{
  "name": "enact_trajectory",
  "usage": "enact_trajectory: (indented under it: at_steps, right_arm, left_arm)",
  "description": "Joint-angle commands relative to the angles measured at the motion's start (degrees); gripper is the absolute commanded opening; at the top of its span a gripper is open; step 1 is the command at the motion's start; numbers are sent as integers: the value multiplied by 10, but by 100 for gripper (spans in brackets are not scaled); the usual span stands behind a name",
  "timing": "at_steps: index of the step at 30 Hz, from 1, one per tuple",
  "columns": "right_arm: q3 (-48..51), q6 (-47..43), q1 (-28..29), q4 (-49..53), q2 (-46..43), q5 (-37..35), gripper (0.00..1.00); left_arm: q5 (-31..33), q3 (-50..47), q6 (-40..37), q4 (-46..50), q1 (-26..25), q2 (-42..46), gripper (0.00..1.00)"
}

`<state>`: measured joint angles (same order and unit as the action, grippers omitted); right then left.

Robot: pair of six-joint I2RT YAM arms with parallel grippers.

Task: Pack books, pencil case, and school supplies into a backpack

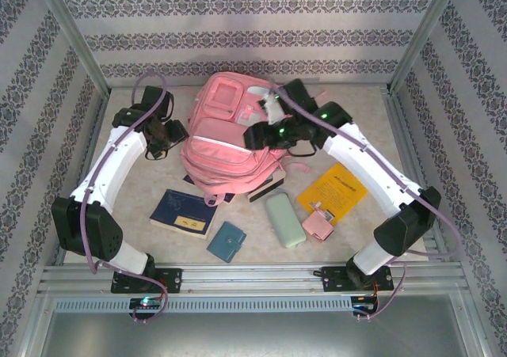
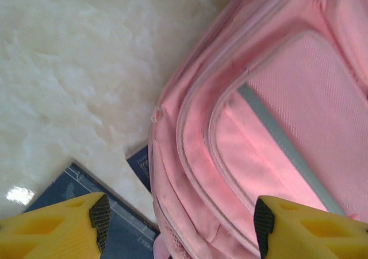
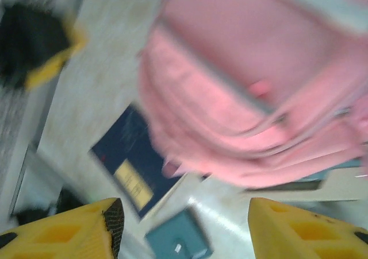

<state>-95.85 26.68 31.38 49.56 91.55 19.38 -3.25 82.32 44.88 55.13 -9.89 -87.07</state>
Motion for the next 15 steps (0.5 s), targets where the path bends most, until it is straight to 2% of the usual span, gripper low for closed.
enact_trajectory:
  at_steps: [1,2,4,6,9,15]
  right_arm:
    - [28,29,-43,-92,28,-57,63]
    - [17,23,-46,-104,51,-57,67]
    - [-41,6,-54,-84,118,-29,67]
    - [-123,-17,-64,-38,202,15,62]
    - [-204,-34,-66,10,289,34,58]
    - [-266,-51,-64,72,369,42,53]
  left_arm:
    - [-31,-30,17,10,-16,1,67]
    - [-36,-40,20,8,-20,4,67]
    - [-49,-65,25,-2,-23,13,67]
    - [-60,-90,32,-13,-23,22,67]
    - [-87,-122,42,-32,-26,31,66]
    - [-99,-151,35,-34,-32,25,66]
